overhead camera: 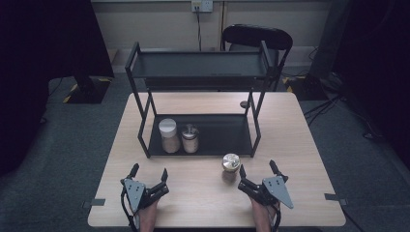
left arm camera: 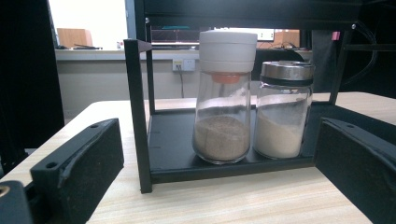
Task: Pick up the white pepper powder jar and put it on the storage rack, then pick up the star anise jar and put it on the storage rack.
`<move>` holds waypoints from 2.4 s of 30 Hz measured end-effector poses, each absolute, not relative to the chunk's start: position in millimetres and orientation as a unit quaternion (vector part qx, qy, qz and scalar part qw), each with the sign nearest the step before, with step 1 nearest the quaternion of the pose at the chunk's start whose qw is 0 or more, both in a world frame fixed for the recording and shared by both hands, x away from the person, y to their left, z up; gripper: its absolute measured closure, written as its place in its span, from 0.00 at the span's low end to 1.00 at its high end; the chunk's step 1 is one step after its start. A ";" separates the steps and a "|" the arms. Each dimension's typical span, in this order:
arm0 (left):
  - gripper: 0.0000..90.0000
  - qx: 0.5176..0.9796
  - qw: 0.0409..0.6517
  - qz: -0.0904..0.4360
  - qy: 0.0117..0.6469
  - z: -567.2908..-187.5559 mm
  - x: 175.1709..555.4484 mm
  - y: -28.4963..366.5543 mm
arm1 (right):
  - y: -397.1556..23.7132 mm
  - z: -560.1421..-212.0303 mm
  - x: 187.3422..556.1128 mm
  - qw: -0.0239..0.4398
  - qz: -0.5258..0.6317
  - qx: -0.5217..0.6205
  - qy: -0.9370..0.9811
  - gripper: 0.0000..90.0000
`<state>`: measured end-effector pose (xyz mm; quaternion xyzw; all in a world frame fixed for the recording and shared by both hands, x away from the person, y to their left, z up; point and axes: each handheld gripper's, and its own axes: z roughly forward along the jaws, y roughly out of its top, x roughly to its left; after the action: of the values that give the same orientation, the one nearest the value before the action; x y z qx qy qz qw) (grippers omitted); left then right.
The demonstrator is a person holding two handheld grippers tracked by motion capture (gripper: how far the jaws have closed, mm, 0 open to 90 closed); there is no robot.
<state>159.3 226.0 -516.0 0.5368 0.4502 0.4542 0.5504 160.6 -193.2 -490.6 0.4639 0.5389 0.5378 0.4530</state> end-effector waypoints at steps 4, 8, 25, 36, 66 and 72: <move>0.01 0.536 0.551 0.455 0.450 -516.3 159.2 225.7 | -192.4 -495.3 160.1 0.461 0.531 0.462 0.540 0.00; 0.01 0.536 0.551 0.455 0.450 -516.3 159.2 225.7 | -192.0 -499.4 159.6 0.460 0.525 0.467 0.542 0.01; 0.01 0.536 0.549 0.455 0.452 -515.9 159.2 225.0 | -192.0 -504.1 160.4 0.456 0.525 0.474 0.541 0.01; 0.01 0.536 0.549 0.456 0.451 -516.1 159.2 225.0 | -195.6 -498.2 161.7 0.443 0.522 0.473 0.555 0.03; 0.01 0.538 0.549 0.452 0.452 -514.9 159.9 225.9 | -193.3 -465.2 172.6 0.378 0.557 0.413 0.614 0.06; 0.01 0.537 0.549 0.454 0.452 -515.3 159.7 225.2 | -189.9 -464.7 177.4 0.370 0.558 0.408 0.621 0.07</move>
<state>159.7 225.2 -515.3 0.5374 0.4518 0.4541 0.5485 177.4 -189.9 -464.7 0.4083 0.6206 0.5577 0.3703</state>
